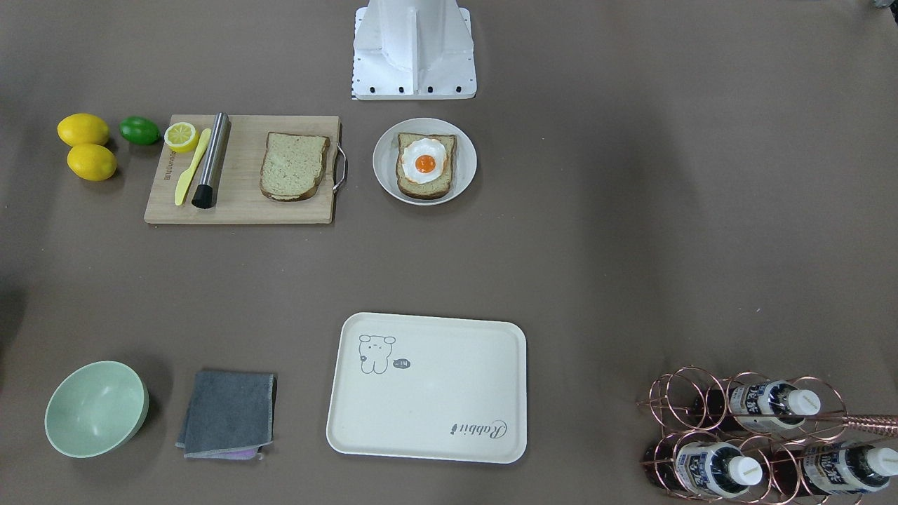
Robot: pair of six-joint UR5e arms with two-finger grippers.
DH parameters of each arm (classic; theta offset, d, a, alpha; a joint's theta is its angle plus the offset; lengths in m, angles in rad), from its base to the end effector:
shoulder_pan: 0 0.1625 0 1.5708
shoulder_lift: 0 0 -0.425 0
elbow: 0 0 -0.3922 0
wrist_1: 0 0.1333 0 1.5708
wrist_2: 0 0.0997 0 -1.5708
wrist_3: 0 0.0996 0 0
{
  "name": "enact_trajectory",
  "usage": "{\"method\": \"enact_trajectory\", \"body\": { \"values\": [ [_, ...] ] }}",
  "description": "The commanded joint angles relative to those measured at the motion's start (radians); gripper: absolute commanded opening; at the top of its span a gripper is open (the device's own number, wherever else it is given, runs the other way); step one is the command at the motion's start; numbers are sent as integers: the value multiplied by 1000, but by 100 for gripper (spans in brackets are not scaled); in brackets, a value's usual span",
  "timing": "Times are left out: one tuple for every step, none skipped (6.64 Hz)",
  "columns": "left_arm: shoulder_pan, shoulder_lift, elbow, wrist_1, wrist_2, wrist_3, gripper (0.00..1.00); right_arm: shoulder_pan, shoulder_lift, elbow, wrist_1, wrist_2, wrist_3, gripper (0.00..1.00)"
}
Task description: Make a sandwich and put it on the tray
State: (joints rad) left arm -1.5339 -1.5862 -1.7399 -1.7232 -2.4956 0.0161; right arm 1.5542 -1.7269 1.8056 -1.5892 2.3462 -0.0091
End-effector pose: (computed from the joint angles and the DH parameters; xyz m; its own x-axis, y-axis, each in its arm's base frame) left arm -0.0351 -0.5076 0.5391 0.5912 0.3011 -0.7482 -0.0443 0.9384 0.3427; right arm 0.0565 -0.4297 0.6165 0.7132 -0.0631 0.6982 0.0231 0.9975 0.0666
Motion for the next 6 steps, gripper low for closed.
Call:
{"method": "enact_trajectory", "body": {
  "values": [
    [7,-64,-7,-93,0,-223,98,3,29,44,0,1,1,100],
    [14,-58,-1,-184,-31,-252,98,3,38,60,0,1,1,100],
    [53,-66,6,-247,-35,-312,98,1,59,60,0,-1,1,98],
    [126,-127,11,-248,-25,-402,96,-5,85,58,0,14,20,88],
    [148,-150,2,-246,-23,-418,98,-19,86,63,1,54,40,99],
    [202,-176,-15,-245,60,-480,98,-55,93,78,3,53,120,100]
  ]
}}
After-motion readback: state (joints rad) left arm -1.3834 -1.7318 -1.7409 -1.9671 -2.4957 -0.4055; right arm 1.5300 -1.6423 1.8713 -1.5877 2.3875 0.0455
